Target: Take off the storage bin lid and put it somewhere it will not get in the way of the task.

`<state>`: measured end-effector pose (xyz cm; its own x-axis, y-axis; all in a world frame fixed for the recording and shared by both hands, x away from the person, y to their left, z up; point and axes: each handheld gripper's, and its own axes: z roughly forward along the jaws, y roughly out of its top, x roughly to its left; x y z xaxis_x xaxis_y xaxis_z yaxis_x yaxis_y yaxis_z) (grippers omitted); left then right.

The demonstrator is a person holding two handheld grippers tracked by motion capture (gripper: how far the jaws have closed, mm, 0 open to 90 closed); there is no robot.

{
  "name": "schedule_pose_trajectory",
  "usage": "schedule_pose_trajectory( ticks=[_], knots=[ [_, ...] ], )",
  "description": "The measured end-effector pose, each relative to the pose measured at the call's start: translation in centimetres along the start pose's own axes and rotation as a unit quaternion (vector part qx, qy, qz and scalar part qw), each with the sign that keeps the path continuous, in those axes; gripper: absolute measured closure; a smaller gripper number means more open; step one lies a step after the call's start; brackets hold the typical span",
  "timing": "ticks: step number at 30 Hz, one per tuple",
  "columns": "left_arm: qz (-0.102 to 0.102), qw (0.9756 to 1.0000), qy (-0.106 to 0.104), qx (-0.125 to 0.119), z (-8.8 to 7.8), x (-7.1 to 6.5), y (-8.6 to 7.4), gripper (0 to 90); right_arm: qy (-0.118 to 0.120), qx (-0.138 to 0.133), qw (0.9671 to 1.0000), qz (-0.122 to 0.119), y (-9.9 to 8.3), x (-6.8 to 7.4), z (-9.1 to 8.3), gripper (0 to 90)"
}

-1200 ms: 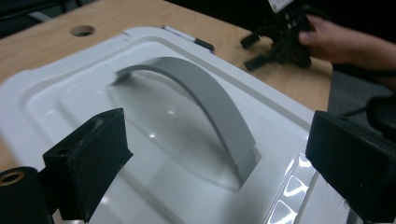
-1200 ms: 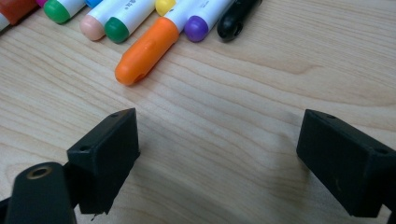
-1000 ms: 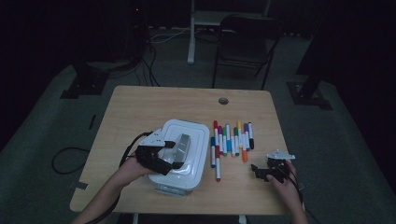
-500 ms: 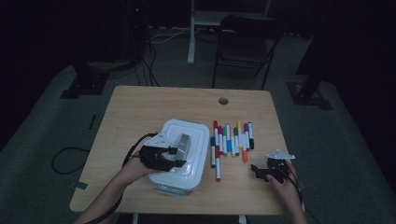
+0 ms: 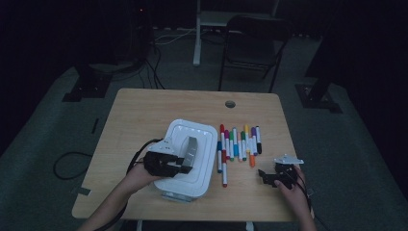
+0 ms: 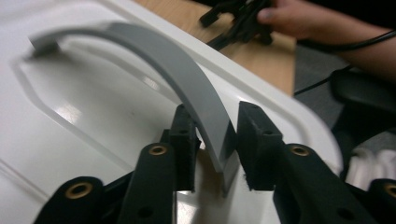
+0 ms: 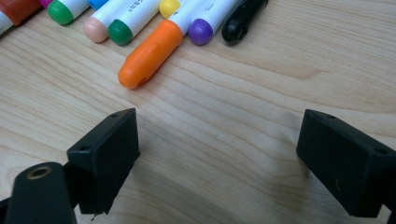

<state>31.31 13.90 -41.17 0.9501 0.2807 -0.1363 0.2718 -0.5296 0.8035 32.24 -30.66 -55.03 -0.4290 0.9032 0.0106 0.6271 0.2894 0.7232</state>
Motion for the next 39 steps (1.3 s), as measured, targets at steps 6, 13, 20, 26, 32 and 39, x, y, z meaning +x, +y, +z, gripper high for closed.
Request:
schedule_pose_trajectory(
  ticks=[6, 13, 20, 26, 32, 39],
  knots=[
    [0.011, 0.9994, -0.017, -0.027, -1.6, -1.2, 0.7, 78.8, 0.0, 0.0, 1.0, 0.001, 0.0, 0.0, 0.0, 12.6],
    [0.027, 0.9987, -0.017, -0.04, -3.4, -2.2, 1.2, 79.2, 0.0, 0.0, 1.0, 0.0, 0.0, 0.0, 0.0, 12.6],
    [0.021, 0.9982, -0.003, -0.055, -5.2, -1.8, 0.7, 79.2, 0.0, 0.0, 1.0, 0.0, 0.0, 0.0, 0.0, 12.6],
    [0.011, 0.9976, 0.024, -0.064, -7.0, -1.4, 0.1, 79.2, -0.001, 0.0, 1.0, 0.0, 0.0, 0.0, 0.0, 12.5],
    [-0.002, 0.9968, 0.043, -0.068, -8.6, -0.8, -0.8, 79.2, -0.021, 0.0, 0.9996, 0.019, 0.0, -0.2, 0.0, 12.5],
    [-0.015, 0.995, 0.059, -0.079, -10.4, -0.2, -2.1, 79.3, -0.02, 0.0, 0.9996, 0.02, 0.0, -0.2, 0.0, 12.5]
  ],
)
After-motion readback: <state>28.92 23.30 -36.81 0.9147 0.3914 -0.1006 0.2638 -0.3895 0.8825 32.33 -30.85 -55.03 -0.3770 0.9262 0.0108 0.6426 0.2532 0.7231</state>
